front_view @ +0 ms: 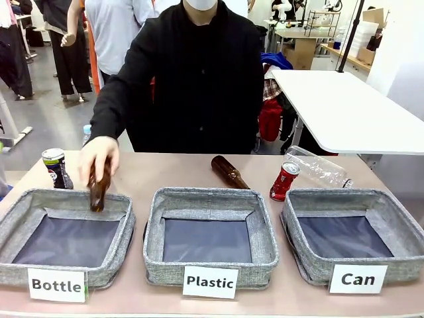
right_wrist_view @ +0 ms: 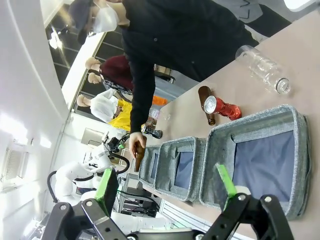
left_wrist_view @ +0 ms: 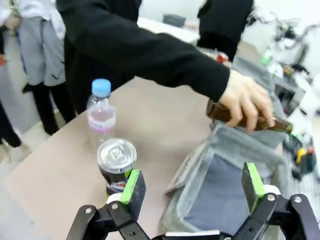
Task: Sort the can waste into the basket.
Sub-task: Pick up the can waste from the table and place it in the right Fabric basket.
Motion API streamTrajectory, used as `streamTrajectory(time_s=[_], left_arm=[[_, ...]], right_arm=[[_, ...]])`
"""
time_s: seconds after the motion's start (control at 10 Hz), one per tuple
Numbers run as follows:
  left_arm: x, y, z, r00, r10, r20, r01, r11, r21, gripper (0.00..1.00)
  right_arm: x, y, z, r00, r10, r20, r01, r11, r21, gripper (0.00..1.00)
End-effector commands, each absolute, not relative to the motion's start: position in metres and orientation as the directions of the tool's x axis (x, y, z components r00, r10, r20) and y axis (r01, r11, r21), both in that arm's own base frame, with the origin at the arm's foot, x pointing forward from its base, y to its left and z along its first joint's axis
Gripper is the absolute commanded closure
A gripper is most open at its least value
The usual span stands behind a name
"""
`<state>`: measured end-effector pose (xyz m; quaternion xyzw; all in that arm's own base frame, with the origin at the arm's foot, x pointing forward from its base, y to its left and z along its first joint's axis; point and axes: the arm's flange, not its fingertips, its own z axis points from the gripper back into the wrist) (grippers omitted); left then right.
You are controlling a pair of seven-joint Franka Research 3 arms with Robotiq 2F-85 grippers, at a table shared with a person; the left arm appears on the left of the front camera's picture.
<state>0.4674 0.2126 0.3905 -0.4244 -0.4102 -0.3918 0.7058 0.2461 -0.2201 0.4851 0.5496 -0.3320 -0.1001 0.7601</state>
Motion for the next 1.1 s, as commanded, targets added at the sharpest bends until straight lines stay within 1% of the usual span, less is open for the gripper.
streamTrajectory(time_s=[0.0, 0.1, 0.2, 0.3, 0.4, 0.5, 0.6, 0.8, 0.9, 1.0], left_arm=[[0.459, 0.249, 0.396, 0.237, -0.234, 0.943, 0.949, 0.264, -0.173, 0.00], [0.417, 0.304, 0.416, 0.195, -0.100, 0.976, 0.944, 0.288, -0.159, 0.00], [0.371, 0.351, 0.432, 0.108, -0.049, 0.993, 0.939, 0.333, -0.086, 0.00], [0.336, 0.381, 0.437, 0.050, -0.057, 0.997, 0.923, 0.384, -0.024, 0.00], [0.313, 0.397, 0.434, 0.000, -0.069, 0.998, 0.919, 0.393, 0.027, 0.00], [0.299, 0.406, 0.424, 0.010, -0.051, 0.999, 0.901, 0.433, 0.013, 0.00], [0.296, 0.409, 0.413, 0.007, -0.048, 0.999, 0.894, 0.447, 0.015, 0.00], [0.313, 0.395, 0.411, 0.001, -0.057, 0.998, 0.915, 0.403, 0.022, 0.00], [0.328, 0.380, 0.414, 0.013, -0.086, 0.996, 0.920, 0.391, 0.022, 0.00], [0.351, 0.355, 0.414, 0.026, -0.151, 0.988, 0.931, 0.363, 0.031, 0.00]], right_arm=[[0.249, -0.222, 0.487, 0.743, -0.519, 0.422, -0.246, 0.374, 0.894, 0.00], [0.249, -0.222, 0.487, 0.743, -0.519, 0.422, -0.246, 0.374, 0.894, 0.00], [0.249, -0.222, 0.487, 0.743, -0.519, 0.422, -0.246, 0.374, 0.894, 0.00], [0.249, -0.222, 0.487, 0.743, -0.519, 0.422, -0.246, 0.374, 0.894, 0.00], [0.249, -0.222, 0.487, 0.743, -0.519, 0.422, -0.246, 0.374, 0.894, 0.00], [0.249, -0.222, 0.487, 0.743, -0.519, 0.422, -0.246, 0.374, 0.894, 0.00], [0.249, -0.222, 0.487, 0.743, -0.519, 0.422, -0.246, 0.374, 0.894, 0.00], [0.249, -0.222, 0.487, 0.743, -0.519, 0.422, -0.246, 0.374, 0.894, 0.00], [0.249, -0.222, 0.487, 0.743, -0.519, 0.422, -0.246, 0.374, 0.894, 0.00], [0.249, -0.222, 0.487, 0.743, -0.519, 0.422, -0.246, 0.374, 0.894, 0.00]])
